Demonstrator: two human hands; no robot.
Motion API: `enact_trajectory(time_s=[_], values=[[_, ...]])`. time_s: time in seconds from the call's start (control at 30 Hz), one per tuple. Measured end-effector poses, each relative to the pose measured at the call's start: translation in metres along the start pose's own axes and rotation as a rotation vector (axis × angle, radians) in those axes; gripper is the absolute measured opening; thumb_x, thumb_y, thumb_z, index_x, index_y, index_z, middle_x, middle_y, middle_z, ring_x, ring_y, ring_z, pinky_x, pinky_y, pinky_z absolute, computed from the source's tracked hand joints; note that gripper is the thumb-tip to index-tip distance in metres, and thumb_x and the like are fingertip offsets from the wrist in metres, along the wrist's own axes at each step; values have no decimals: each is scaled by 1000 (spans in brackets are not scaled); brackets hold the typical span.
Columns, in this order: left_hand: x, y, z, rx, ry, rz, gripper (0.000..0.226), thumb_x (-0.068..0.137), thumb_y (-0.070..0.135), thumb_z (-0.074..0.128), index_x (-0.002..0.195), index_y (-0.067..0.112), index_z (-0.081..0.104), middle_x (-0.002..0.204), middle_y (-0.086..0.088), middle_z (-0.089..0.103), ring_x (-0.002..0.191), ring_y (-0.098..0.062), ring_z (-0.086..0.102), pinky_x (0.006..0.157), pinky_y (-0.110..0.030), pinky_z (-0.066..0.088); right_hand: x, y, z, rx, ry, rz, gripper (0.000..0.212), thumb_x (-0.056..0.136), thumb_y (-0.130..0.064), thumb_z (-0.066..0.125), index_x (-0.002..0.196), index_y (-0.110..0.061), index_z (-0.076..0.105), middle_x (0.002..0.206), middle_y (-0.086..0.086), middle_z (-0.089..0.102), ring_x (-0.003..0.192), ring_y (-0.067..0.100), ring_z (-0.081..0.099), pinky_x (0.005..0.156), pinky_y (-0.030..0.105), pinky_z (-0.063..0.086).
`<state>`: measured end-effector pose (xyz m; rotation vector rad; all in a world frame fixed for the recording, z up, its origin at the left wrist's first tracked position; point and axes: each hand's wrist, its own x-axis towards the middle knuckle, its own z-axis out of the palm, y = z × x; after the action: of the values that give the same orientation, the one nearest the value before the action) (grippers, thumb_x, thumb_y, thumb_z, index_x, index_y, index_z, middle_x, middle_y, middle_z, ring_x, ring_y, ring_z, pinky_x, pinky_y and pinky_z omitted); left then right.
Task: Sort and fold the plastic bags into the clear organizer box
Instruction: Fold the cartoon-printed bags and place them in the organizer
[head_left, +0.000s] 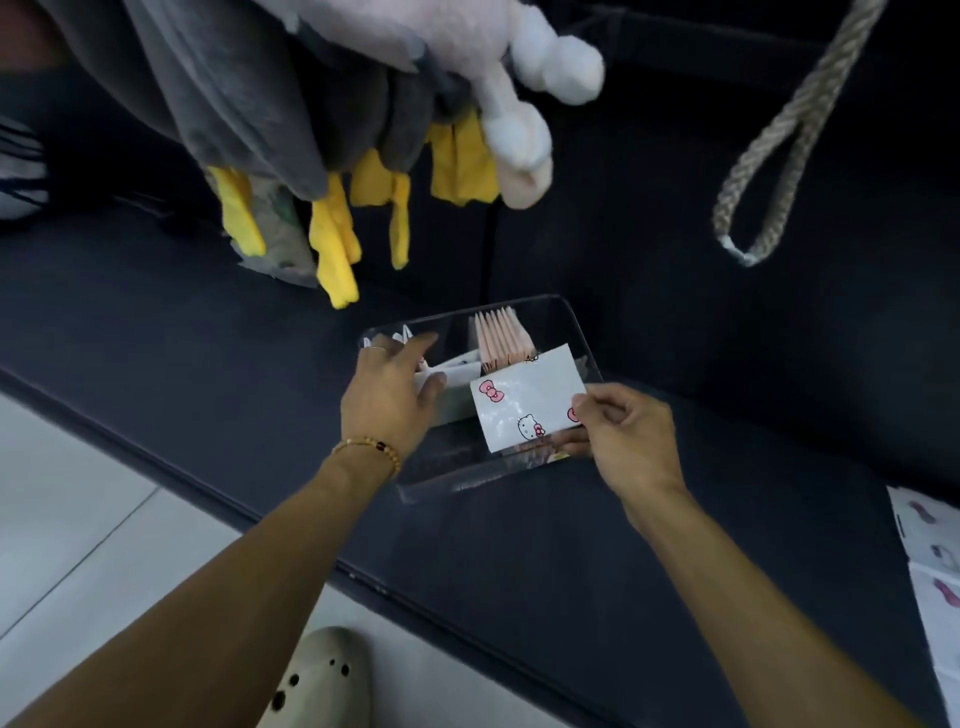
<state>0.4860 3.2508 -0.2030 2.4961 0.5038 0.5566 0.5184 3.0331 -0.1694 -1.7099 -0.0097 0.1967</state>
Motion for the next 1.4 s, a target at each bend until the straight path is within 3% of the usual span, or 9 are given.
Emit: enact_trajectory(time_s=[0.17, 0.3, 0.43, 0.5, 0.6, 0.8, 0.97, 1.23, 1.4], values=[[17, -12, 6, 482, 12, 104, 27, 88, 41, 57, 98, 20, 70, 103, -8, 57, 101, -29, 45, 79, -39, 32, 22, -7, 28, 6, -5, 14, 8, 92, -6, 58, 93, -12, 64, 75, 4, 72, 61, 22, 71, 50, 21, 54], [11, -28, -5, 260, 148, -117, 16, 81, 29, 66, 83, 14, 72, 88, -8, 59, 82, -29, 52, 70, -38, 37, 38, -14, 56, -68, 34, -22, 5, 91, -7, 59, 95, -8, 62, 74, 7, 71, 64, 23, 72, 55, 26, 57], [6, -31, -10, 29, 165, -309, 11, 81, 30, 66, 82, 19, 67, 90, -2, 55, 65, -23, 49, 58, -30, 37, 49, -17, 81, -515, 149, -332, 5, 91, -18, 56, 92, -15, 59, 68, 3, 68, 70, 22, 69, 75, 36, 55], [6, -28, -9, -29, 190, -335, 9, 80, 28, 66, 84, 20, 66, 89, -1, 55, 66, -23, 51, 59, -29, 37, 51, -18, 93, -708, 110, -462, 8, 90, -17, 55, 92, -11, 60, 69, 7, 67, 64, 24, 65, 64, 35, 54], [5, -27, -7, -64, 190, -286, 16, 82, 24, 66, 97, 20, 64, 89, 0, 57, 72, -23, 56, 61, -29, 38, 55, -14, 112, -850, -61, -391, 13, 90, -16, 54, 88, -7, 63, 76, 12, 67, 72, 28, 64, 65, 36, 55], [1, -35, -3, -144, 195, -210, 14, 89, 22, 60, 97, 17, 70, 88, 2, 55, 66, -13, 51, 64, -21, 38, 62, -10, 130, -479, -72, -253, 15, 90, -17, 60, 81, -12, 71, 74, 1, 71, 70, 18, 70, 74, 39, 58], [1, -34, -2, -189, 143, -163, 19, 90, 21, 58, 105, 11, 66, 100, -2, 50, 70, -18, 55, 70, -23, 42, 59, -5, 142, -602, -338, -108, 25, 93, -32, 59, 73, -20, 68, 72, -3, 70, 60, 12, 70, 65, 34, 58], [-17, -8, -22, -481, 186, -362, 18, 92, 25, 55, 106, 20, 65, 97, 3, 57, 78, -1, 56, 67, -3, 39, 44, -19, 105, -487, -119, -159, 28, 90, -23, 53, 68, -35, 65, 73, -14, 69, 76, 11, 68, 71, 28, 54], [-62, 39, -23, -877, 86, -521, 15, 96, 19, 50, 106, 20, 61, 103, 2, 63, 96, -13, 61, 88, -36, 53, 18, -21, 36, -341, 15, -108, 19, 90, -22, 52, 82, -34, 65, 83, -9, 71, 82, 11, 69, 79, 39, 58]])
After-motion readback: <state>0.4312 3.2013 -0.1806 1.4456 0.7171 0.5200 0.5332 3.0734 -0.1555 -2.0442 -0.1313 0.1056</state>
